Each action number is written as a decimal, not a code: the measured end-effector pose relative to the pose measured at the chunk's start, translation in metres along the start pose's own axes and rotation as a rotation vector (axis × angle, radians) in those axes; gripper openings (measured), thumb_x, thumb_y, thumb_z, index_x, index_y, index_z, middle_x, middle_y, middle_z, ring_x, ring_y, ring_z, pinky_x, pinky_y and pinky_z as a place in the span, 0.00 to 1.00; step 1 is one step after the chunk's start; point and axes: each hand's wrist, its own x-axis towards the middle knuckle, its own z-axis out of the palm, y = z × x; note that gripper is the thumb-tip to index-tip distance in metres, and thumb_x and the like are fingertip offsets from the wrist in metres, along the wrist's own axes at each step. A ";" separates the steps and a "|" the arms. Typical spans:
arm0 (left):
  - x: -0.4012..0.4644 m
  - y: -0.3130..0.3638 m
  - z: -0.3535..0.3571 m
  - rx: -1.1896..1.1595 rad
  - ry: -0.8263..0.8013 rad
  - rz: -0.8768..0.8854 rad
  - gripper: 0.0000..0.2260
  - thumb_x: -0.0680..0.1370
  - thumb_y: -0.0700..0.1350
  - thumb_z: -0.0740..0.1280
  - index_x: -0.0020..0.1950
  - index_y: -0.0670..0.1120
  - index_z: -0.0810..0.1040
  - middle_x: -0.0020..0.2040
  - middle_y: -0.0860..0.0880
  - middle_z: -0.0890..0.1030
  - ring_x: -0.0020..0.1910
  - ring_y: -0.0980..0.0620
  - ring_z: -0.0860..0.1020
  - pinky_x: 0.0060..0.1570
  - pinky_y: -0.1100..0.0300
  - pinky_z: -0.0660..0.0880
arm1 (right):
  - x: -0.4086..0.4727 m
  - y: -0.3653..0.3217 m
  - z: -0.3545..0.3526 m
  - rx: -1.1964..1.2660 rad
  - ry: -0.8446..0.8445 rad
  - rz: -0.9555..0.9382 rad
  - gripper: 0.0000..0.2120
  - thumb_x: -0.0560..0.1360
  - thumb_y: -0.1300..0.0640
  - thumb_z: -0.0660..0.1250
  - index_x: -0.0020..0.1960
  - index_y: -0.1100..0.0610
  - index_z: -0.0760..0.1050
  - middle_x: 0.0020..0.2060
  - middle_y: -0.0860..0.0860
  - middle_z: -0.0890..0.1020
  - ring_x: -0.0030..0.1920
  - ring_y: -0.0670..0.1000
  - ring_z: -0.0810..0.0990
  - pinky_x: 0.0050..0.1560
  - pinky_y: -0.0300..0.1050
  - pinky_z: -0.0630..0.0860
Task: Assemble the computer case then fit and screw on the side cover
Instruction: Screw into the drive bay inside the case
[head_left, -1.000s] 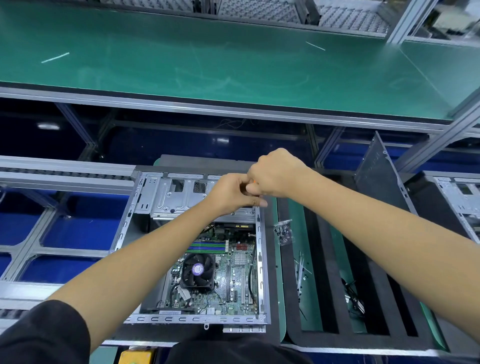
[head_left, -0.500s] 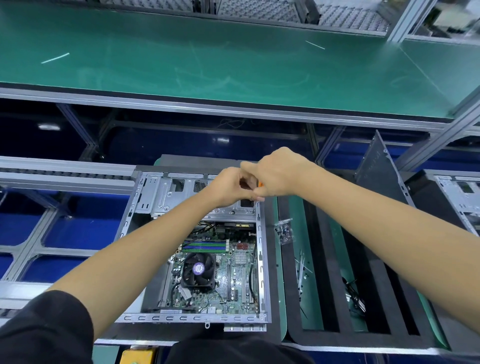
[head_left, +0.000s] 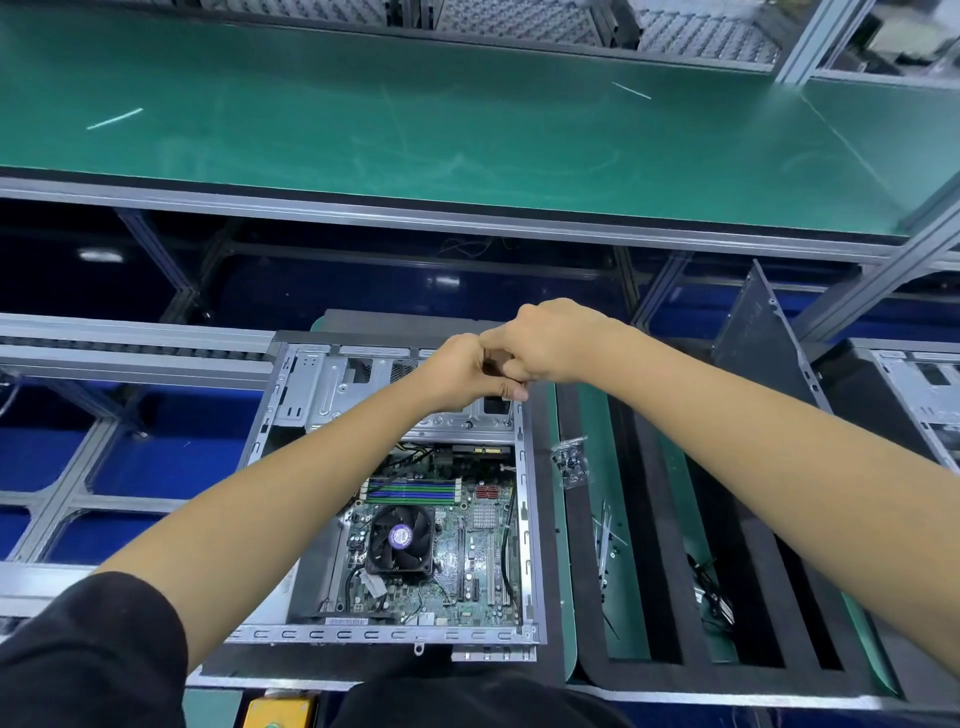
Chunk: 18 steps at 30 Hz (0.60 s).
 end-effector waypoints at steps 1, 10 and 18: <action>0.001 -0.001 -0.001 0.026 -0.028 -0.002 0.12 0.70 0.51 0.80 0.49 0.47 0.87 0.46 0.48 0.86 0.49 0.44 0.81 0.50 0.48 0.76 | -0.001 0.000 0.001 0.007 0.000 0.013 0.04 0.76 0.54 0.62 0.48 0.46 0.67 0.32 0.46 0.73 0.31 0.50 0.72 0.32 0.45 0.66; -0.006 -0.001 -0.003 0.047 -0.040 0.097 0.08 0.75 0.50 0.76 0.42 0.63 0.82 0.43 0.63 0.85 0.45 0.65 0.81 0.44 0.74 0.72 | -0.003 -0.005 0.013 0.041 0.103 0.051 0.09 0.78 0.51 0.60 0.54 0.50 0.61 0.30 0.46 0.71 0.29 0.47 0.70 0.29 0.45 0.60; -0.016 -0.005 -0.008 0.036 -0.047 0.141 0.03 0.76 0.45 0.74 0.43 0.52 0.84 0.31 0.64 0.79 0.27 0.66 0.71 0.29 0.74 0.65 | -0.005 -0.014 0.015 0.189 0.126 0.094 0.10 0.77 0.50 0.63 0.51 0.49 0.61 0.32 0.48 0.75 0.31 0.51 0.74 0.29 0.46 0.63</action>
